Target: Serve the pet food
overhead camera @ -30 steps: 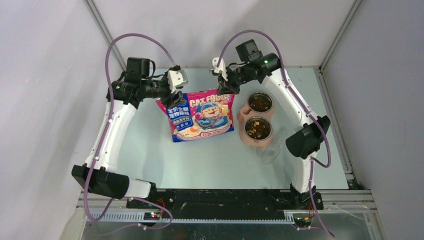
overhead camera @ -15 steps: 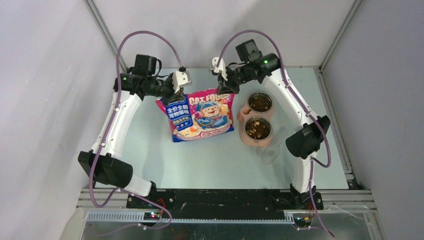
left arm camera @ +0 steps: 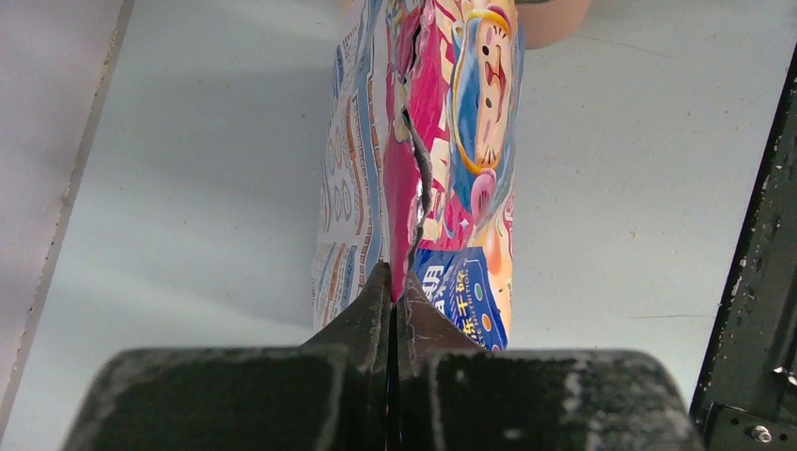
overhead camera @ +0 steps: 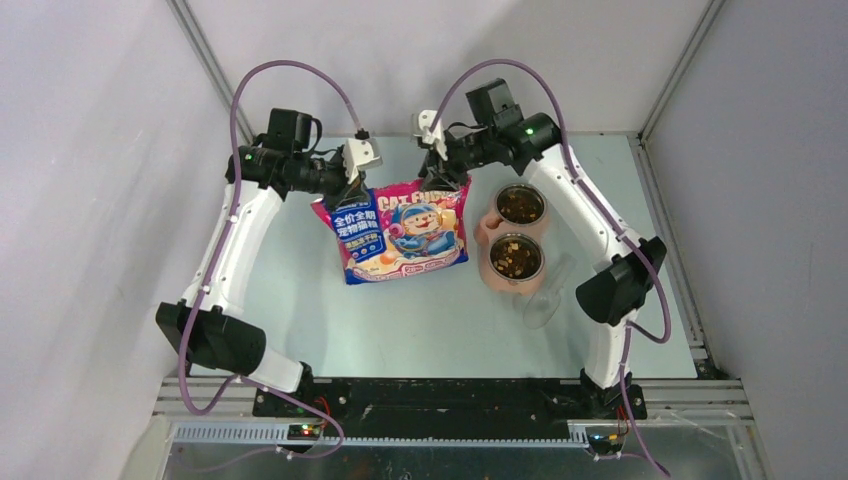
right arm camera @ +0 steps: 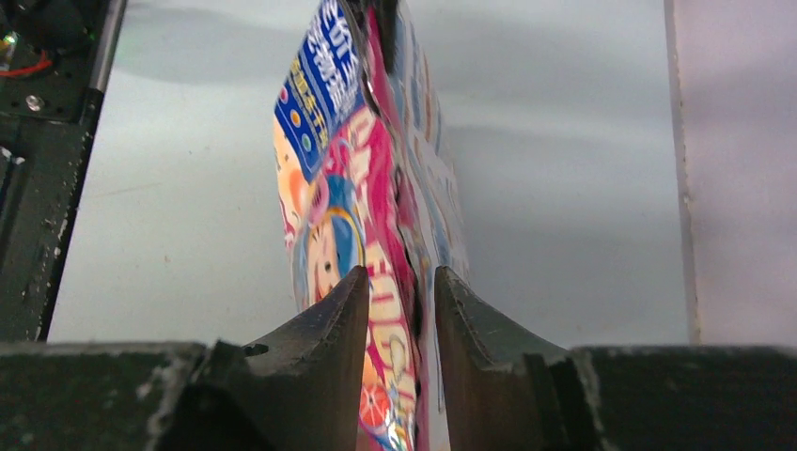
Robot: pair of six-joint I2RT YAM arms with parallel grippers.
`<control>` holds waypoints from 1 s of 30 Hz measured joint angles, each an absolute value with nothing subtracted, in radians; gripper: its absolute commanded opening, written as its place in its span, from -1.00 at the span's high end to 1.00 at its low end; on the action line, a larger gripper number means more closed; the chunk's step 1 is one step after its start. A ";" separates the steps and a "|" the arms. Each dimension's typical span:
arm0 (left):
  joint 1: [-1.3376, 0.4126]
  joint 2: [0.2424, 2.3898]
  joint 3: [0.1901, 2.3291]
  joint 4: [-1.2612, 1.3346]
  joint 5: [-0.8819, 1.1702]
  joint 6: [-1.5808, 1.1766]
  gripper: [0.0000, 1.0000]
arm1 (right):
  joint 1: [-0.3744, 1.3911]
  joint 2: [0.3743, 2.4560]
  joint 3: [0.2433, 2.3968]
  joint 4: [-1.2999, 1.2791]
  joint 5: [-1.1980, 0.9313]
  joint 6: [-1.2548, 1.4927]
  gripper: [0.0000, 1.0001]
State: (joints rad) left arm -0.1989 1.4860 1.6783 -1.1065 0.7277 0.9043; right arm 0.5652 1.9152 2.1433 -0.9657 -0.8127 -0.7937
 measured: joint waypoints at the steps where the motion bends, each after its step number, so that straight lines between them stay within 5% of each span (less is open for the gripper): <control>1: -0.199 1.486 1.678 -1.106 0.728 0.898 0.98 | 0.577 1.920 2.151 -0.962 -0.814 -0.786 0.31; 4: -0.200 1.486 1.678 -1.105 0.727 0.889 0.99 | 0.606 1.937 2.174 -0.945 -0.814 -0.767 0.35; 7: -0.200 1.485 1.678 -1.102 0.726 0.882 0.99 | 0.622 1.951 2.181 -0.940 -0.812 -0.758 0.83; 10: -0.201 1.483 1.675 -1.097 0.725 0.868 0.90 | 0.622 1.960 2.181 -0.929 -0.812 -0.743 1.00; 13: -0.201 1.477 1.664 -1.071 0.735 0.843 0.35 | 0.620 1.962 2.181 -0.921 -0.812 -0.731 1.00; 16: -0.204 1.464 1.662 -1.032 0.767 0.825 0.19 | 0.620 1.963 2.181 -0.920 -0.810 -0.728 1.00; 18: -0.211 1.449 1.648 -1.005 0.785 0.812 0.21 | 0.620 1.963 2.181 -0.918 -0.808 -0.725 0.83; 20: -0.223 1.436 1.629 -0.983 0.797 0.808 0.25 | 0.620 1.963 2.181 -0.917 -0.807 -0.722 0.43; 22: -0.238 1.435 1.618 -0.966 0.797 0.811 0.32 | 0.620 1.963 2.181 -0.916 -0.806 -0.714 0.34; 27: -0.249 1.458 1.620 -0.958 0.789 0.830 0.54 | 0.621 1.965 2.181 -0.917 -0.787 -0.715 0.32; 30: -0.249 1.475 1.624 -0.959 0.785 0.839 0.72 | 0.621 1.970 2.181 -0.917 -0.779 -0.715 0.49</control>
